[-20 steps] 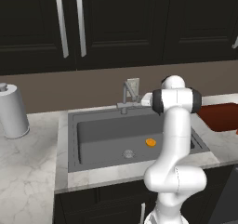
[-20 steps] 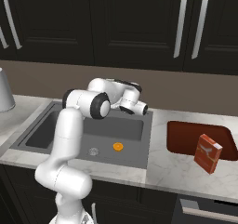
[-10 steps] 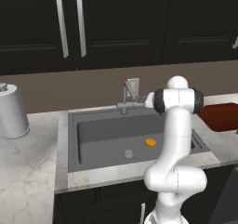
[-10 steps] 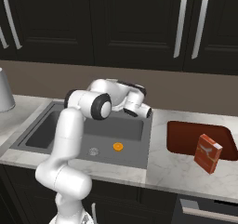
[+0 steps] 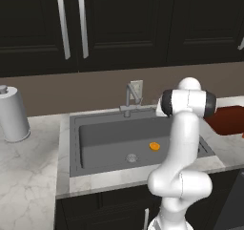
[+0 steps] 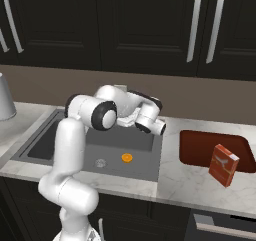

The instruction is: Pick up all produce items and place them in the sink. Turn on the sink faucet to wash them. Then turn the sink off and put them in the tray.

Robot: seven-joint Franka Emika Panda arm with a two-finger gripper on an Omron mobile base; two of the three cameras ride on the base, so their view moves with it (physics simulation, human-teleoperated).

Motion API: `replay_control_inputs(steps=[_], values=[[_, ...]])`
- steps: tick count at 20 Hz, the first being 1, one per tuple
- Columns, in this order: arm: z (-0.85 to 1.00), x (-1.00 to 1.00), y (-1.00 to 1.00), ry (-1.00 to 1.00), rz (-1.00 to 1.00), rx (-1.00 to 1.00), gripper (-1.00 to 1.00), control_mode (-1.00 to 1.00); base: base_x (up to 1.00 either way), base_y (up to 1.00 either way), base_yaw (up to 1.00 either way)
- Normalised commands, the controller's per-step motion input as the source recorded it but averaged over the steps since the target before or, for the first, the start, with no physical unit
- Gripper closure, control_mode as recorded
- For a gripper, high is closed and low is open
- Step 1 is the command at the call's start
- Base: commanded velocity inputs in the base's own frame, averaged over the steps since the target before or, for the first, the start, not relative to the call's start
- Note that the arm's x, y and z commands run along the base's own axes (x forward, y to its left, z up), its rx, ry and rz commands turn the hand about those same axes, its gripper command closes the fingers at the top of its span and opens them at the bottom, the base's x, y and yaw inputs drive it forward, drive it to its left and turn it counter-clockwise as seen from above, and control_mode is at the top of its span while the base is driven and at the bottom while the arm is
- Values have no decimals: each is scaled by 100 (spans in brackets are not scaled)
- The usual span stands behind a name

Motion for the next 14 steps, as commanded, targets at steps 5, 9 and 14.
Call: replay_control_inputs(steps=[5,9,14], values=[[39,-55,-26,-5,0,0,-100,-100,0,0,0],[50,-53,-27,-7,0,0,-100,-100,0,0,0],[56,-48,-9,-1,-1,0,-100,-100,0,0,0]])
